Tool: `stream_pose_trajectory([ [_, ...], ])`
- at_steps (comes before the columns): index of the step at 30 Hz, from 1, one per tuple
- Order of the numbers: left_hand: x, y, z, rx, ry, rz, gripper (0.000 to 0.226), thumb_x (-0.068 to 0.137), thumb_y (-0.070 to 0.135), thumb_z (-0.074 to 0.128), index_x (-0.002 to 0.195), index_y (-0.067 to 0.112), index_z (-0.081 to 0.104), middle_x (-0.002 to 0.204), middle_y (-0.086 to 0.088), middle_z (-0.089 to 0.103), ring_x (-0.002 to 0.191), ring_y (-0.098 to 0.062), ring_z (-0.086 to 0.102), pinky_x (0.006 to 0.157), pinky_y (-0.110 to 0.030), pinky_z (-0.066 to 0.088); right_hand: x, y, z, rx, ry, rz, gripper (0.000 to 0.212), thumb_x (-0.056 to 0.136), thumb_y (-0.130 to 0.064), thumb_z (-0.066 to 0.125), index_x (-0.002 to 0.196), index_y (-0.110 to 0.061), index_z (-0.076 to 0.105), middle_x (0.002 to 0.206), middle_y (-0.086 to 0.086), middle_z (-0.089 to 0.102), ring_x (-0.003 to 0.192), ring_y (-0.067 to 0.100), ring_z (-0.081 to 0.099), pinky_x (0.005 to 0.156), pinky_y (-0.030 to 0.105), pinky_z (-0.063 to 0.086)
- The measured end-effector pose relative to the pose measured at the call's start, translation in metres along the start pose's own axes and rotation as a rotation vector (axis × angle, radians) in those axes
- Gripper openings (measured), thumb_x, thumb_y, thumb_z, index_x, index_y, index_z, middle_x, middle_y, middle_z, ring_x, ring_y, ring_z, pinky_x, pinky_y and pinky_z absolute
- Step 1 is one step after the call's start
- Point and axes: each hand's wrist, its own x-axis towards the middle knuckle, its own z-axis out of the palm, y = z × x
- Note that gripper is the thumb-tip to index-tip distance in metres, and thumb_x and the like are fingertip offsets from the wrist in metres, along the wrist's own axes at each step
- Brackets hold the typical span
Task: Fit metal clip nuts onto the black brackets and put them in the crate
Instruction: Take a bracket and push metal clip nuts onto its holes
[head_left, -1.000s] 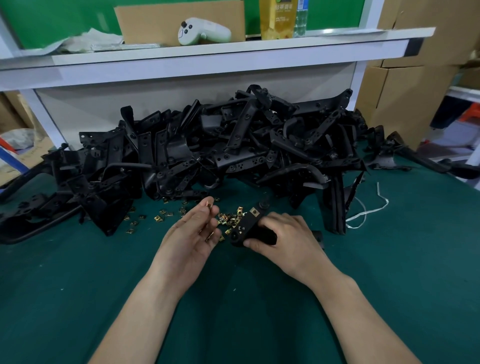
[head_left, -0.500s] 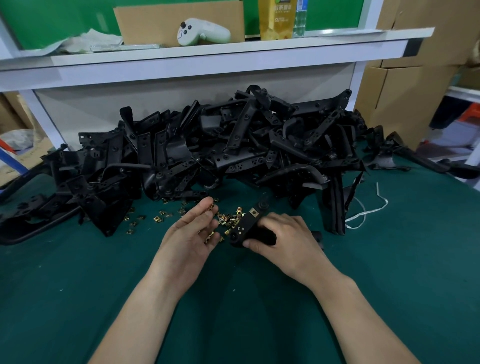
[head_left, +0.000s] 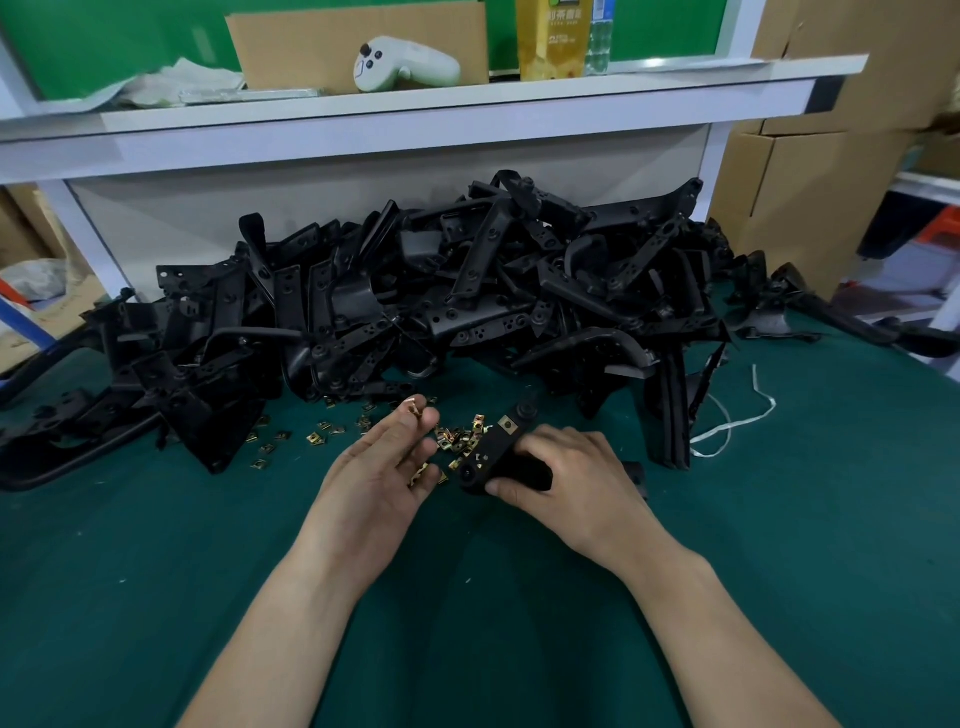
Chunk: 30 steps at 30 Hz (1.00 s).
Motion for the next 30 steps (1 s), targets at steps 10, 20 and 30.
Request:
stream_pose_trajectory([
  [10, 0.0000, 0.0012, -0.0007, -0.084, -0.027, -0.010, 0.019, 0.094, 0.025, 0.063, 0.104, 0.026, 0.078, 0.104, 0.009, 0.072, 0.079, -0.004, 0.066, 0.072, -0.021, 0.056, -0.0006, 0.0012, 0.0008, 0.008, 0.001, -0.002, 0.046, 0.087, -0.069, 0.054, 0.107, -0.030, 0.064, 0.106, -0.020, 0.061, 0.095, 0.002, 0.046, 0.095, 0.026, 0.029],
  [20, 0.0008, 0.0008, -0.0004, -0.069, -0.034, 0.007, 0.014, 0.086, 0.028, 0.072, 0.099, 0.026, 0.079, 0.110, 0.007, 0.073, 0.080, -0.005, 0.066, 0.071, -0.021, 0.056, -0.0007, -0.0001, -0.0006, -0.003, -0.008, 0.000, 0.044, 0.088, -0.068, 0.055, 0.108, -0.029, 0.064, 0.108, -0.019, 0.062, 0.099, 0.006, 0.050, 0.095, 0.025, 0.028],
  [30, 0.0029, -0.0020, 0.0013, 0.051, 0.100, 0.073, 0.012, 0.092, 0.019, 0.068, 0.101, 0.013, 0.073, 0.100, -0.004, 0.074, 0.076, -0.009, 0.068, 0.067, -0.023, 0.057, -0.0003, -0.0002, -0.0007, -0.002, -0.013, -0.002, 0.046, 0.088, -0.069, 0.054, 0.109, -0.030, 0.064, 0.107, -0.020, 0.060, 0.098, 0.004, 0.048, 0.094, 0.025, 0.027],
])
